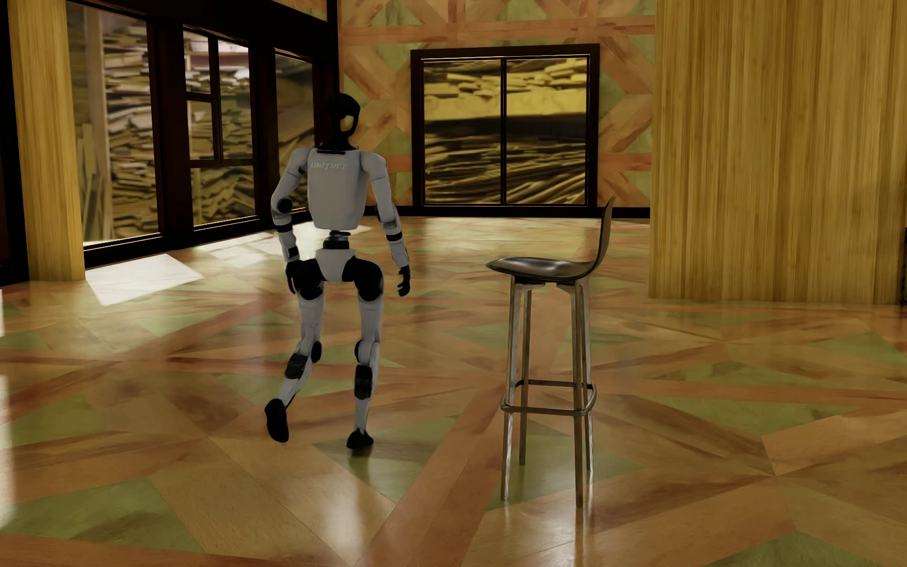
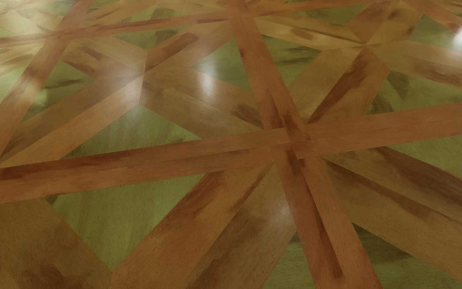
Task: Go around the stool
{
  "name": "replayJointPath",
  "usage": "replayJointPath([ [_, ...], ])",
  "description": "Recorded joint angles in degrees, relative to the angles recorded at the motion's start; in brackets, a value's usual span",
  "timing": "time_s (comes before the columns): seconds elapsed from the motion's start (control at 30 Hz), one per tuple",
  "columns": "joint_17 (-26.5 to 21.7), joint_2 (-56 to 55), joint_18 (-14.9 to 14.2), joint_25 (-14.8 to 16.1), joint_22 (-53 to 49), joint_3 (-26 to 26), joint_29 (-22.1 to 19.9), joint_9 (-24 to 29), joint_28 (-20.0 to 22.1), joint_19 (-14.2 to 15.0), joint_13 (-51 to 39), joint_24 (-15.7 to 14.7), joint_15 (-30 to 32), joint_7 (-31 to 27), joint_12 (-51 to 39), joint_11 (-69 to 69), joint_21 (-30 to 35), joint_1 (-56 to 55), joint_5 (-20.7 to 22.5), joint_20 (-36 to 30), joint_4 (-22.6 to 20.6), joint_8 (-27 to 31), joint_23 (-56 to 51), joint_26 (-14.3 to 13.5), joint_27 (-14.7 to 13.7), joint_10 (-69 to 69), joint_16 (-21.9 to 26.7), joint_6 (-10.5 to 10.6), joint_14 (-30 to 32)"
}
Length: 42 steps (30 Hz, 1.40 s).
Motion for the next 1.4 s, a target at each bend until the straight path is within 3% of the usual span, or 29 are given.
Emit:
replayJointPath([
  [0.07, 0.4, 3.6, 0.0, 0.0, 0.8, 3.6, 0.0, 0.0, 0.0, 0.0, -1.7, 0.0, -0.9, 0.0, -0.8, 0.1, -1.8, -5.8, 0.9, 5.4, 0.4, 0.0, -5.6, 0.0, 0.0, -1.1, 1.4, -1.9, 6.9],
  [0.17, 0.6, 9.5, 0.0, 0.0, 1.7, 5.4, 0.0, 1.0, 0.0, 0.0, -3.7, 0.0, -3.2, 0.0, -2.0, -0.4, -2.1, -12.2, 1.2, 11.1, -1.1, 0.0, -10.9, 0.0, 0.0, -15.5, 3.3, -3.8, 16.0],
  [0.23, 0.2, 13.4, 0.0, 0.0, 1.9, 6.4, 0.0, 1.4, 0.0, 0.0, -3.4, 0.0, -4.8, 0.0, -2.6, -0.9, -1.1, -14.0, 0.6, 10.3, -2.0, 0.0, -12.3, 0.0, 0.0, -27.2, 4.2, -4.2, 12.2],
  [0.3, -0.1, 16.7, 0.0, 0.0, 1.8, 8.1, 0.0, 1.4, 0.0, 0.0, -2.4, 0.0, -6.3, 0.0, -2.3, -1.2, 0.5, -13.2, -0.6, 9.1, -2.7, 0.0, -9.5, 0.0, 0.0, -38.0, 4.2, -4.6, 3.6],
  [0.37, 0.4, 18.9, 0.0, 0.0, 1.7, 10.0, 0.0, 1.1, 0.0, 0.0, -1.4, 0.0, -7.6, 0.0, -1.0, -0.7, 2.2, -11.4, -1.9, 9.1, -3.0, 0.0, -1.8, 0.0, 0.0, -44.4, 3.3, -5.0, -3.3],
  [0.43, 0.9, 20.4, 0.0, 0.0, 2.4, 11.1, 0.0, 0.4, 0.0, 0.0, 0.2, 0.0, -7.9, 0.0, 0.8, 0.2, 3.0, -9.9, -3.3, 8.7, -3.7, 0.0, 7.9, 0.0, 0.0, -44.7, 1.7, -5.1, -4.5],
  [0.5, 1.1, 20.7, 0.0, 0.0, 4.7, 10.1, 0.0, -0.7, 0.0, 0.0, 2.4, 0.0, -4.3, 0.0, 2.3, 1.8, 2.9, -10.4, -4.6, 6.6, -5.2, 0.0, 16.6, 0.0, 0.0, -40.2, -0.2, -5.0, -0.4],
  [0.57, 1.1, 18.0, 0.0, 0.0, 7.8, 7.4, 0.0, -1.5, 0.0, 0.0, 5.2, 0.0, 6.8, 0.0, 2.7, 7.1, 1.7, -9.8, -5.9, 2.6, -6.4, 0.0, 22.2, 0.0, 0.0, -37.9, -2.0, -5.5, 0.8],
  [0.63, 0.7, 9.0, 0.0, 0.0, 8.1, 5.8, 0.0, -2.1, 0.0, 0.0, 7.1, 0.0, 17.1, 0.0, 3.3, 21.5, 2.2, -6.1, -7.6, -0.4, -7.1, 0.0, 23.1, 0.0, 0.0, -40.4, -2.4, -6.4, -0.6],
  [0.67, 0.4, 3.5, 0.0, 0.0, 6.8, 4.8, 0.0, -2.0, 0.0, 0.0, 7.5, 0.0, 14.8, 0.0, 3.9, 31.6, 2.7, -4.0, -8.4, -0.6, -7.4, 0.0, 22.1, 0.0, 0.0, -41.8, -1.9, -6.9, -1.3],
  [0.77, 0.4, -9.2, 0.0, 0.0, 4.4, 0.0, 0.0, -0.3, 0.0, 0.0, 6.7, 0.0, -3.7, 0.0, 4.1, 59.8, 2.4, 1.8, -9.3, -0.7, -7.1, 0.0, 16.8, 0.0, 0.0, -43.7, 0.7, -6.8, -3.6],
  [0.87, 1.5, -16.9, 0.0, 0.0, 8.3, -4.0, 0.0, 0.7, 0.0, 0.0, 5.5, 0.0, -6.5, 0.0, 1.5, 50.8, -0.1, 7.3, -9.0, -0.6, -5.7, 0.0, 12.3, 0.0, 0.0, -44.8, 3.2, -5.0, -6.9],
  [0.97, 2.4, -21.0, 0.0, 0.0, 10.1, -5.6, 0.0, 0.9, 0.0, 0.0, 4.4, 0.0, -6.0, 0.0, -0.1, 56.7, -0.7, 10.9, -9.4, 2.7, -5.2, 0.0, 8.7, 0.0, 0.0, -44.6, 5.7, -3.1, -9.6],
  [1.13, 1.9, -18.3, 0.0, 0.0, 9.7, -5.4, 0.0, 1.1, 0.0, 0.0, 3.2, 0.0, 2.8, 0.0, -3.3, 14.5, 0.2, 17.6, -10.3, 7.1, -6.6, 0.0, 9.5, 0.0, 0.0, -44.7, 7.8, -1.2, -16.9],
  [1.23, 1.1, -15.2, 0.0, 0.0, 8.3, -5.9, 0.0, -0.2, 0.0, 0.0, 2.6, 0.0, 3.2, 0.0, -4.9, -2.9, 1.0, 19.5, -10.7, 8.5, -7.3, 0.0, 13.4, 0.0, 0.0, -44.3, 7.1, -0.5, -18.8],
  [1.33, 0.4, -13.2, 0.0, 0.0, 4.9, -5.4, 0.0, -0.5, 0.0, 0.0, 2.5, 0.0, 8.0, 0.0, -4.5, -1.0, 3.2, 22.3, -9.8, 10.1, -5.6, 0.0, 19.5, 0.0, 0.0, -43.4, 4.4, 1.4, -12.8],
  [1.4, -0.3, -11.3, 0.0, 0.0, 2.7, -3.8, 0.0, -0.7, 0.0, 0.0, 2.1, 0.0, 7.7, 0.0, -2.6, 0.9, 4.4, 22.0, -7.3, 10.5, -3.9, 0.0, 22.1, 0.0, 0.0, -39.8, 1.4, 3.2, 3.5],
])
